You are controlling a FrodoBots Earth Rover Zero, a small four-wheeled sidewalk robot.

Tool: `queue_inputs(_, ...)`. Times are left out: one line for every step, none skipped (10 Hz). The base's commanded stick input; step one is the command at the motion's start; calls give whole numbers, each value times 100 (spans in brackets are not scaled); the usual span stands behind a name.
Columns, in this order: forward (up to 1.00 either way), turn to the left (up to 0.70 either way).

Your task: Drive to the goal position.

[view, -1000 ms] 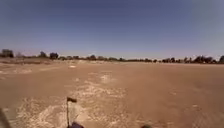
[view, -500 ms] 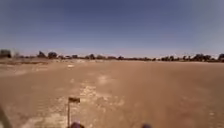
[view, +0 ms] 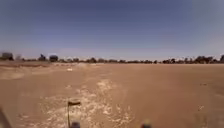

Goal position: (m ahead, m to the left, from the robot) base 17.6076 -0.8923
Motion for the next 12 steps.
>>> queue_inputs(70, 0)
queue_inputs(70, 0)
queue_inputs(70, 0)
queue_inputs(70, 0)
queue_inputs(70, 0)
queue_inputs(70, 0)
queue_inputs(70, 0)
queue_inputs(70, 0)
queue_inputs(70, 0)
queue_inputs(70, 0)
queue_inputs(70, 0)
queue_inputs(70, 0)
